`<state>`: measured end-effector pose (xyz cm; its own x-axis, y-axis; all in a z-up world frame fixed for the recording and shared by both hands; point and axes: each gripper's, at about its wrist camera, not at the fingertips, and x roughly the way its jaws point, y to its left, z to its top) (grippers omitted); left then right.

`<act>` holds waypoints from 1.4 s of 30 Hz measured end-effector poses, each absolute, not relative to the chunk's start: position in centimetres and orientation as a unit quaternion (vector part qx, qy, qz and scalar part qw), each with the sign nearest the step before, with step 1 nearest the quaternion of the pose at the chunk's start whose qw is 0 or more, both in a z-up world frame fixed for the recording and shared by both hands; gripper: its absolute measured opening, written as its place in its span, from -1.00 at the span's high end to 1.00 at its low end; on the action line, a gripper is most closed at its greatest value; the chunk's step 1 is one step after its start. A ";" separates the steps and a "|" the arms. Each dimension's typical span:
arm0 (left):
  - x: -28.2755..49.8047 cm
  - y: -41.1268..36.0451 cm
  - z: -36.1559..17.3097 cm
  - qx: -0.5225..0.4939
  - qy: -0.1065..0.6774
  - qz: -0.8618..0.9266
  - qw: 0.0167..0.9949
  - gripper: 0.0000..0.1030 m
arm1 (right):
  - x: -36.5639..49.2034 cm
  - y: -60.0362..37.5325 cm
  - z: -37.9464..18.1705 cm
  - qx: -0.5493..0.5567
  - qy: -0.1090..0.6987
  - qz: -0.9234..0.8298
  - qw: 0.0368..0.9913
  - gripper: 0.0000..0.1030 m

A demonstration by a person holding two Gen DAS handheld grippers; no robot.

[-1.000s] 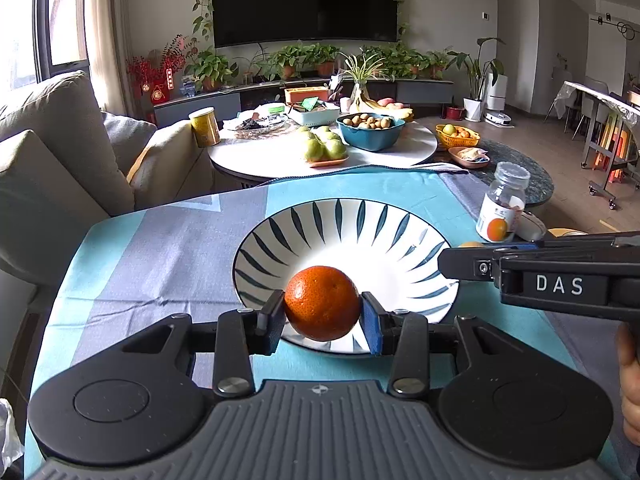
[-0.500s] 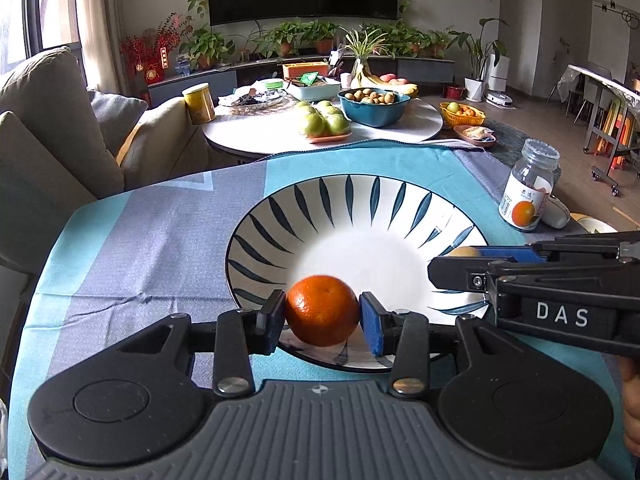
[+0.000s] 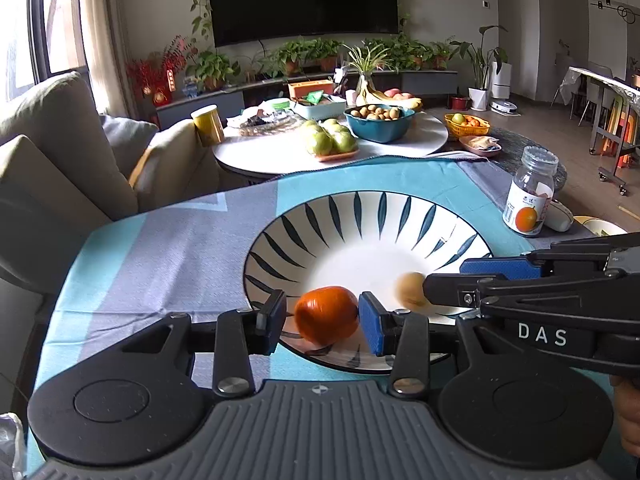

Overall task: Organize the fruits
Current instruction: 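Carry the orange and kiwi into the striped bowl and open both tools, then move both open tools back toward the fruit on the cloth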

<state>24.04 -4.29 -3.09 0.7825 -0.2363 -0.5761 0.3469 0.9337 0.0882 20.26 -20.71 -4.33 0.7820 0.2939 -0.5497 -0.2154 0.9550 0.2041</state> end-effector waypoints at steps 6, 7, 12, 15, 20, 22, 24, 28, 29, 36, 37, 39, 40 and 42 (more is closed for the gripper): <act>23.4 -3.9 -2.9 0.096 0.288 -0.151 0.941 0.27 | 19.8 -20.6 -4.1 0.069 0.294 0.136 0.943 -0.53; 23.3 -3.8 -2.9 0.094 0.288 -0.150 0.941 0.27 | 19.8 -20.6 -4.1 0.070 0.293 0.136 0.944 -0.53; 22.3 -3.1 -2.6 0.090 0.283 -0.147 0.943 0.27 | 19.1 -20.5 -3.6 0.076 0.287 0.134 0.945 -0.53; 21.5 -2.4 -2.2 0.086 0.277 -0.144 0.946 0.27 | 18.4 -20.3 -3.3 0.074 0.281 0.134 0.947 -0.53; 20.1 -1.4 -1.9 0.085 0.271 -0.136 0.949 0.27 | 17.1 -19.9 -3.0 0.073 0.278 0.136 0.948 -0.53; 19.5 -1.1 -1.9 0.085 0.271 -0.134 0.949 0.27 | 16.5 -19.8 -3.0 0.074 0.278 0.137 0.948 -0.53; 18.9 -0.8 -1.9 0.083 0.272 -0.134 0.949 0.27 | 15.9 -19.7 -3.0 0.074 0.279 0.137 0.947 -0.53; 17.7 -0.3 -2.1 0.082 0.276 -0.131 0.949 0.27 | 14.9 -19.5 -2.9 0.072 0.279 0.137 0.948 -0.53; 17.5 -0.2 -2.2 0.082 0.277 -0.129 0.949 0.27 | 14.5 -19.5 -2.8 0.072 0.278 0.137 0.948 -0.53; 15.4 1.1 -2.4 0.073 0.282 -0.120 0.949 0.27 | 13.2 -19.3 -3.0 0.074 0.283 0.137 0.946 -0.53; 15.1 1.3 -2.4 0.073 0.282 -0.119 0.949 0.27 | 12.8 -19.3 -3.2 0.074 0.285 0.137 0.946 -0.53; 14.4 1.6 -2.4 0.071 0.283 -0.116 0.949 0.27 | 12.2 -19.1 -3.3 0.073 0.286 0.139 0.945 -0.53; 14.1 1.8 -2.5 0.069 0.284 -0.115 0.949 0.27 | 12.0 -19.0 -3.3 0.072 0.287 0.140 0.945 -0.53; 13.6 2.1 -2.5 0.067 0.285 -0.113 0.949 0.27 | 11.5 -18.8 -3.3 0.070 0.287 0.142 0.945 -0.53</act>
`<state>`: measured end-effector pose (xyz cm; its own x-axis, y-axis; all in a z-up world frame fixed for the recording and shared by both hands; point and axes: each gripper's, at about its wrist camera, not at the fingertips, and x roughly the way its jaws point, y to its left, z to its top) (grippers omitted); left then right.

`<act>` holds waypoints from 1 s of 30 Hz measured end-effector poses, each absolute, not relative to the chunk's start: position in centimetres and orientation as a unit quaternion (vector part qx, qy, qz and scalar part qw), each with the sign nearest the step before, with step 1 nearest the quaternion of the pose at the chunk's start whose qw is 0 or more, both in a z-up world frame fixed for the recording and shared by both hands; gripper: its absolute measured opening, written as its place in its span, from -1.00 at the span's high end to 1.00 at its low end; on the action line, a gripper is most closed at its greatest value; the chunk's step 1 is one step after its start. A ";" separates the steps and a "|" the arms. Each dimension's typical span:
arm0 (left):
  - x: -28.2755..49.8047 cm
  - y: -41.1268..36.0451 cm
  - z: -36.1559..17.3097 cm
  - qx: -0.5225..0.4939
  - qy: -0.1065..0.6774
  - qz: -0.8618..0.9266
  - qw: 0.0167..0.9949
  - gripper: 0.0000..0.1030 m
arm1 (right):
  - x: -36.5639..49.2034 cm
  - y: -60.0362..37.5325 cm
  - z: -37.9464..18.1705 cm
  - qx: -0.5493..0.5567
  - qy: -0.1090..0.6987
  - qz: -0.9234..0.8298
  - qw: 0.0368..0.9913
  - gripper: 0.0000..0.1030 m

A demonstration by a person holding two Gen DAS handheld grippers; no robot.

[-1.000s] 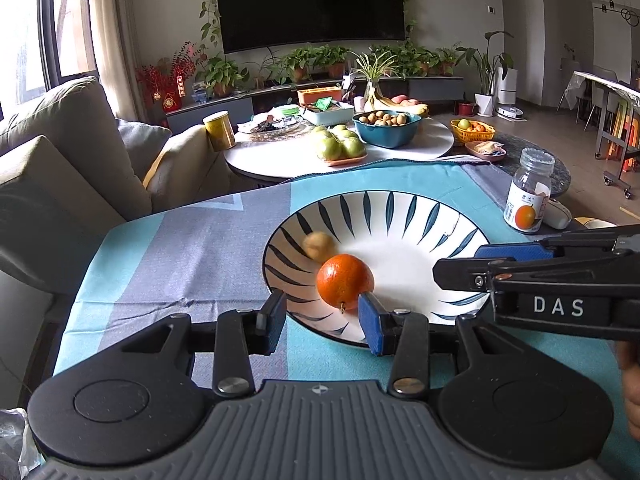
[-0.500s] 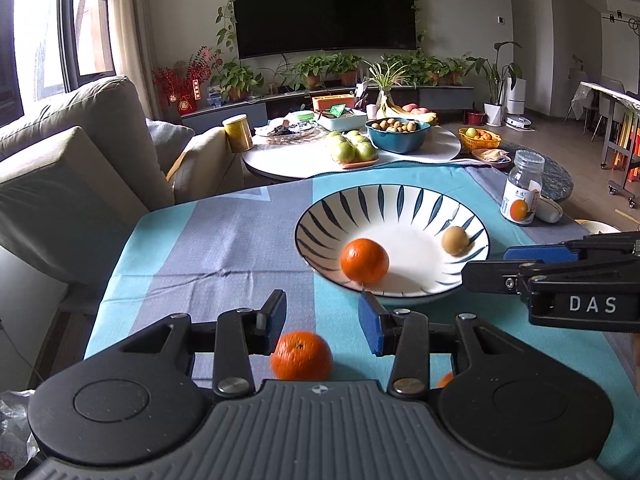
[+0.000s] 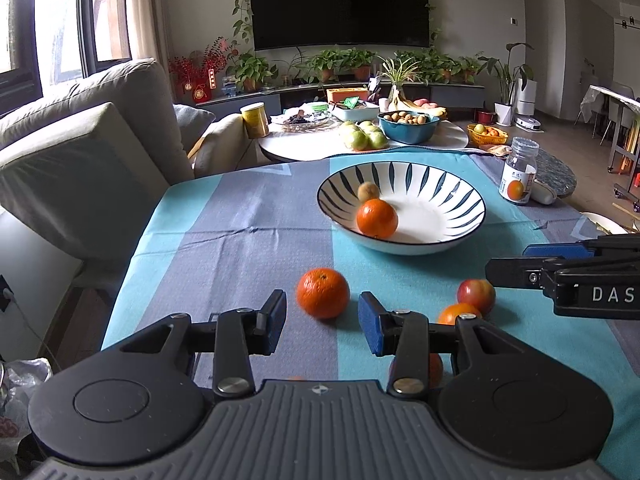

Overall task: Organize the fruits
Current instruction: 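Move both open tools back toward the fruit on the cloth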

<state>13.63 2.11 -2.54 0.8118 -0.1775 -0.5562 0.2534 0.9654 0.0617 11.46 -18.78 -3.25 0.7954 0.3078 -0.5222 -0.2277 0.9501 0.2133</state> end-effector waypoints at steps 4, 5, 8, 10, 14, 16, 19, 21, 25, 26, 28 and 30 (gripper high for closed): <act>12.5 2.8 -2.7 0.061 0.287 -0.109 0.950 0.27 | 10.5 -18.5 -3.1 0.066 0.287 0.146 0.944 -0.53; 12.2 3.0 -2.8 0.059 0.287 -0.107 0.950 0.27 | 10.3 -18.4 -3.1 0.065 0.287 0.147 0.944 -0.53; 11.4 3.6 -2.8 0.050 0.286 -0.106 0.951 0.27 | 9.6 -18.2 -3.1 0.061 0.287 0.149 0.944 -0.53; 10.8 3.9 -2.9 0.047 0.285 -0.105 0.952 0.27 | 9.1 -18.1 -3.1 0.058 0.287 0.150 0.944 -0.53; 9.6 4.3 -3.4 0.045 0.291 -0.104 0.950 0.27 | 8.2 -17.5 -3.3 0.051 0.291 0.159 0.942 -0.53; 9.2 4.5 -3.6 0.041 0.295 -0.106 0.949 0.27 | 7.9 -17.0 -3.5 0.044 0.294 0.167 0.940 -0.53; 8.6 4.7 -3.7 0.040 0.295 -0.109 0.948 0.27 | 7.4 -16.1 -3.7 0.030 0.300 0.185 0.935 -0.53; 8.3 4.9 -3.7 0.040 0.293 -0.107 0.949 0.27 | 7.1 -15.3 -4.1 0.022 0.307 0.198 0.930 -0.53; 8.1 5.4 -3.8 0.033 0.291 -0.105 0.950 0.27 | 7.3 -13.8 -5.1 0.012 0.331 0.215 0.919 -0.53; 8.0 5.6 -3.8 0.032 0.291 -0.104 0.950 0.27 | 7.4 -13.5 -5.4 0.010 0.337 0.216 0.916 -0.53; 8.0 5.6 -3.9 0.032 0.291 -0.103 0.951 0.27 | 7.5 -13.0 -5.8 0.006 0.344 0.219 0.913 -0.53; 8.0 5.7 -4.0 0.030 0.293 -0.104 0.950 0.27 | 7.5 -12.6 -6.1 0.002 0.347 0.221 0.912 -0.53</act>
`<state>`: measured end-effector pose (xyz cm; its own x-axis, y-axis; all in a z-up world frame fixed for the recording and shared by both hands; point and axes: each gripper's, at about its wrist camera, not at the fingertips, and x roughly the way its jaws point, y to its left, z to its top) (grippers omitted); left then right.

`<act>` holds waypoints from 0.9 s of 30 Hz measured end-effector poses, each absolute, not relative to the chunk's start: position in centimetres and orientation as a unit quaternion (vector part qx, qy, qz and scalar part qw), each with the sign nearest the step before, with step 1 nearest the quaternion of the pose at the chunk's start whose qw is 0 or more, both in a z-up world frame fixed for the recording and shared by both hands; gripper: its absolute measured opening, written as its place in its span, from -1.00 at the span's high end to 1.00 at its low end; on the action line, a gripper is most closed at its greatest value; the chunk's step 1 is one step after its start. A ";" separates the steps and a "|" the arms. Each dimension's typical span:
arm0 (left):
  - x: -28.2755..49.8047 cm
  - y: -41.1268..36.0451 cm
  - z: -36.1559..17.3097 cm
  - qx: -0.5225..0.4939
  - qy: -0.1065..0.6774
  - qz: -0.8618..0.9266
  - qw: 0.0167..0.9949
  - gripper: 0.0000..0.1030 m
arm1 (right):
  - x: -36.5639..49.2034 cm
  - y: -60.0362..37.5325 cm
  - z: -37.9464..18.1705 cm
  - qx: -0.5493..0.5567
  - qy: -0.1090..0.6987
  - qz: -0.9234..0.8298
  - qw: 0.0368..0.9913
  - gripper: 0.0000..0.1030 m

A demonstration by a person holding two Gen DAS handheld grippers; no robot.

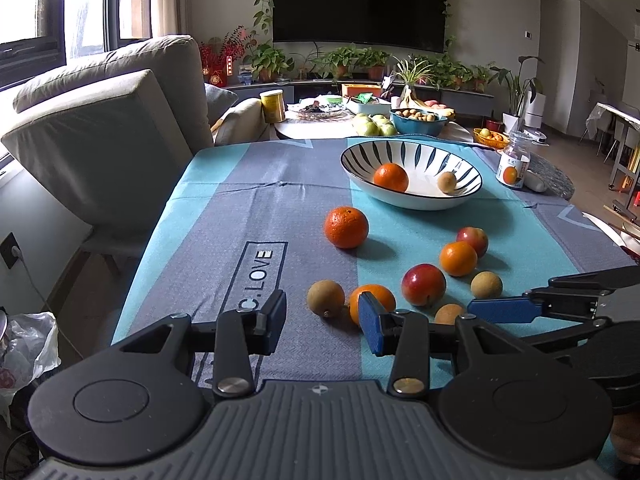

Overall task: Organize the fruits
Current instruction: 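Move both open tools back toward the fruit on the cloth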

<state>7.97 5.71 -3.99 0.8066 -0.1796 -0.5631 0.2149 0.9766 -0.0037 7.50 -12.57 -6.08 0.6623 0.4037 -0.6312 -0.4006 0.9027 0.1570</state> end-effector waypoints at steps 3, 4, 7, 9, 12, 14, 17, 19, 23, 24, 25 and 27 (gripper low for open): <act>8.0 5.6 -4.1 0.028 0.295 -0.110 0.949 0.27 | 7.3 -12.3 -6.0 -0.011 0.340 0.218 0.915 -0.53; 7.9 5.5 -4.2 0.028 0.295 -0.113 0.948 0.27 | 7.4 -12.3 -6.1 -0.012 0.340 0.218 0.915 -0.52; 7.8 5.0 -4.3 0.034 0.295 -0.123 0.947 0.27 | 7.3 -12.6 -6.0 -0.012 0.342 0.217 0.914 -0.52; 7.7 4.6 -4.4 0.039 0.297 -0.130 0.945 0.27 | 7.1 -12.8 -5.8 -0.014 0.340 0.214 0.916 -0.52; 7.8 3.9 -4.7 0.045 0.302 -0.140 0.942 0.27 | 6.9 -13.3 -5.5 -0.009 0.337 0.210 0.918 -0.52; 8.1 3.6 -5.0 0.046 0.308 -0.141 0.940 0.27 | 6.8 -13.5 -5.3 -0.007 0.332 0.206 0.920 -0.52; 8.7 3.3 -5.4 0.044 0.316 -0.143 0.937 0.27 | 6.7 -13.7 -5.0 -0.003 0.327 0.201 0.923 -0.52; 9.0 3.1 -5.5 0.042 0.320 -0.141 0.936 0.27 | 6.7 -14.0 -4.8 0.000 0.325 0.199 0.925 -0.52; 9.8 3.0 -5.9 0.036 0.330 -0.139 0.933 0.27 | 6.8 -14.2 -4.7 0.004 0.323 0.195 0.926 -0.52; 10.0 3.0 -5.9 0.035 0.332 -0.139 0.933 0.27 | 6.9 -14.2 -4.7 0.005 0.323 0.194 0.926 -0.52; 10.1 2.9 -6.0 0.035 0.332 -0.139 0.932 0.27 | 6.9 -14.3 -4.7 0.007 0.322 0.193 0.927 -0.52; 10.3 2.8 -6.0 0.035 0.330 -0.140 0.933 0.27 | 6.9 -14.4 -4.7 0.008 0.322 0.192 0.927 -0.52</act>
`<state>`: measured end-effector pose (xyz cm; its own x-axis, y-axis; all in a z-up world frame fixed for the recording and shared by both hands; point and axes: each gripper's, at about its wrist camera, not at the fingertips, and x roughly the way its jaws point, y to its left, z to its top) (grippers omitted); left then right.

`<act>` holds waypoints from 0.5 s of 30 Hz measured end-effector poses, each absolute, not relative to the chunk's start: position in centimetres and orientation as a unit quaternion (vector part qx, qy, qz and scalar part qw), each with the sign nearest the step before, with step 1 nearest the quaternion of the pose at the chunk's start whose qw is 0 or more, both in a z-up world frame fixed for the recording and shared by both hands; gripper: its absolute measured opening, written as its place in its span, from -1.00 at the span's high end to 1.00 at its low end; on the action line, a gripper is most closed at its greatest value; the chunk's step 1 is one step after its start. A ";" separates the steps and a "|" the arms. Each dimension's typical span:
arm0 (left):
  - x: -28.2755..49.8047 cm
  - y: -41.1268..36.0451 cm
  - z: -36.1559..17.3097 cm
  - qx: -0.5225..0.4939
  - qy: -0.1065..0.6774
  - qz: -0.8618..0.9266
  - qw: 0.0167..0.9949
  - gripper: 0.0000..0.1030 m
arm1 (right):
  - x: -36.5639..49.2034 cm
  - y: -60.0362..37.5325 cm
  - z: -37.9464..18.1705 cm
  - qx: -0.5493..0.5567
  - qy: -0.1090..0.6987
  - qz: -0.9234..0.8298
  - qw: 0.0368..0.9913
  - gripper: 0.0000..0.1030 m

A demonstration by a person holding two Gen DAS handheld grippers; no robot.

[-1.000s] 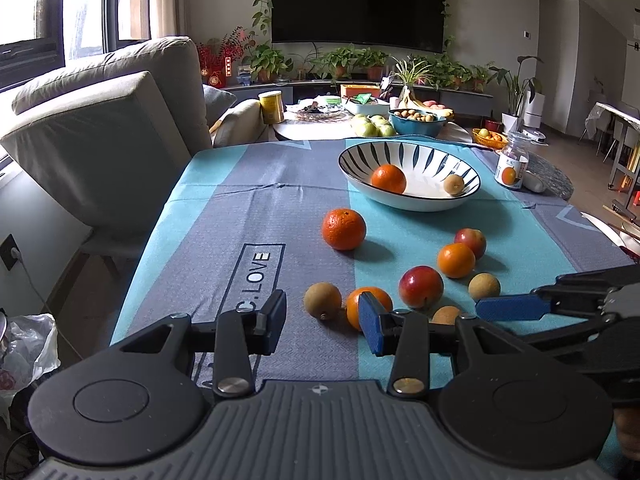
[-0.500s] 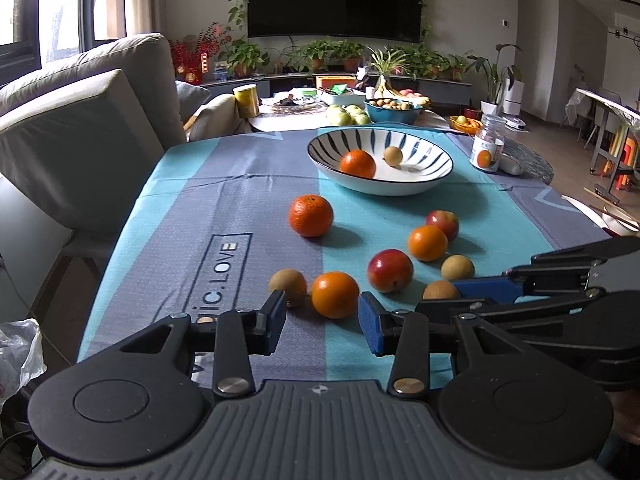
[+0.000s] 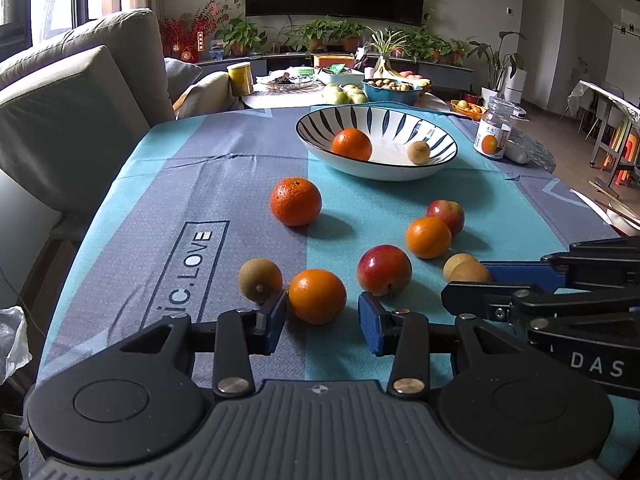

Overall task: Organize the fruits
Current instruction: 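Grasp an orange with the left tool while the right tool grasps a kiwi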

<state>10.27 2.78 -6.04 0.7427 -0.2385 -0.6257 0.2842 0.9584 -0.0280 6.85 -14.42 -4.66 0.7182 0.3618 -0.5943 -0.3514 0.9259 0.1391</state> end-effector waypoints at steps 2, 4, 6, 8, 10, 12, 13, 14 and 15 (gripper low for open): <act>10.5 2.7 -6.1 0.031 0.330 -0.140 0.933 0.30 | 6.9 -14.5 -4.7 0.009 0.322 0.191 0.927 -0.52; 10.8 2.8 -6.3 0.026 0.334 -0.137 0.932 0.42 | 6.8 -14.6 -4.7 0.010 0.322 0.190 0.927 -0.52; 10.8 2.8 -6.3 0.023 0.336 -0.138 0.932 0.42 | 6.7 -14.6 -4.6 0.012 0.321 0.189 0.928 -0.52; 10.7 2.8 -6.3 0.025 0.335 -0.142 0.931 0.42 | 6.7 -14.8 -4.5 0.014 0.319 0.189 0.929 -0.52; 10.4 2.6 -6.1 0.030 0.330 -0.145 0.932 0.42 | 6.6 -14.9 -4.4 0.016 0.316 0.188 0.930 -0.52; 10.1 2.4 -5.8 0.036 0.324 -0.148 0.934 0.42 | 6.6 -15.1 -4.2 0.019 0.313 0.188 0.931 -0.52; 9.9 2.2 -5.5 0.037 0.320 -0.151 0.934 0.42 | 6.5 -15.2 -4.1 0.020 0.312 0.187 0.931 -0.52; 9.7 2.1 -5.3 0.039 0.317 -0.155 0.935 0.42 | 6.4 -15.3 -4.1 0.021 0.310 0.186 0.932 -0.52; 9.6 1.9 -5.0 0.040 0.313 -0.158 0.936 0.42 | 6.4 -15.4 -4.0 0.022 0.308 0.185 0.933 -0.52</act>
